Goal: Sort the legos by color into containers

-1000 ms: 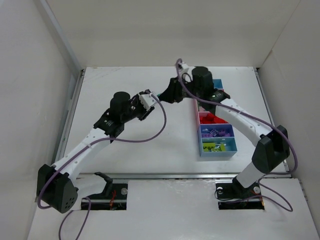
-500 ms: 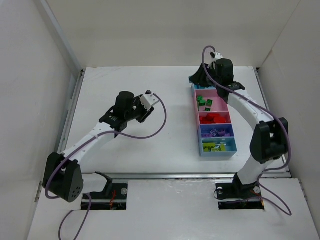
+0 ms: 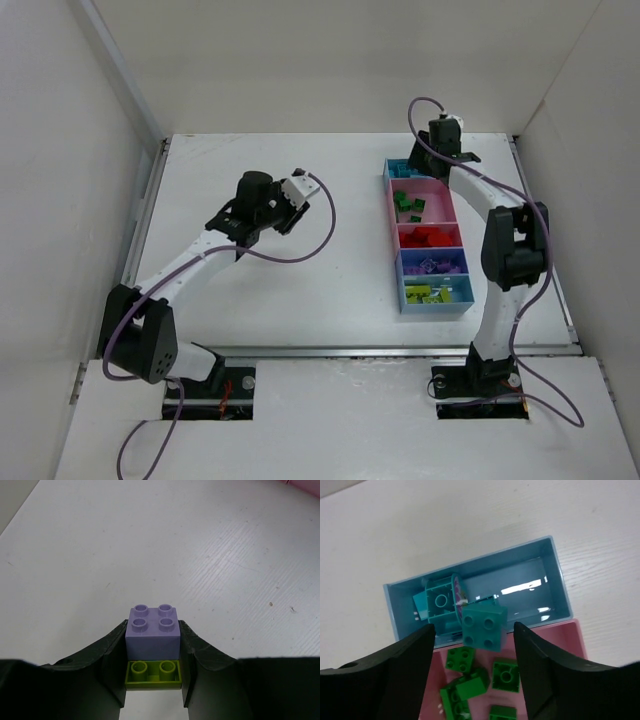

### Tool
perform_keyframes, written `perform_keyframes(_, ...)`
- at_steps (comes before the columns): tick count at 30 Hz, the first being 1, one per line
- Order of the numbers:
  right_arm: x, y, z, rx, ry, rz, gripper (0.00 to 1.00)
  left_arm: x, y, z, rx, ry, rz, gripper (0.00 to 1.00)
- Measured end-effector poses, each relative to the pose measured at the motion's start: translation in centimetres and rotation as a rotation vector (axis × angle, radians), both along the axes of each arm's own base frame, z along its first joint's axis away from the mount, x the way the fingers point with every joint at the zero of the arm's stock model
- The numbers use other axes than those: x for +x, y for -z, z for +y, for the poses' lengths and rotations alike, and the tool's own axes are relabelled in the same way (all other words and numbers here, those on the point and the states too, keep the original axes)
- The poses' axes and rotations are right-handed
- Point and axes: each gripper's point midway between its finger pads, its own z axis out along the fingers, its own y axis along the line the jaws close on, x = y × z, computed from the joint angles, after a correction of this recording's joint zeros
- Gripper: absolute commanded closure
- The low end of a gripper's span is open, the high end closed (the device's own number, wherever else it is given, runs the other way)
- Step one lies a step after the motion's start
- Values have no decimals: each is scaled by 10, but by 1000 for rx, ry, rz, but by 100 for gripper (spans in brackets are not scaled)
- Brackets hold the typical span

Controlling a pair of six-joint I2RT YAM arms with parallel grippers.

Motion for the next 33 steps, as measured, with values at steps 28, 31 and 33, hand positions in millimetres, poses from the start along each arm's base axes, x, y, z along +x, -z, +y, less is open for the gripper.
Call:
perform_keyframes(28, -264, -158, 272, 366, -1338, -313, 0, -78, -132, -50, -197, 466, -407, 100)
perform_keyframes(31, -266, -154, 265, 424, -1330, -283, 0, -85, -127, -58, -199, 491, -394, 100)
perform_keyframes(33, -268, -156, 264, 448, -1333, -280, 0, -90, -126, -62, -200, 505, -389, 100)
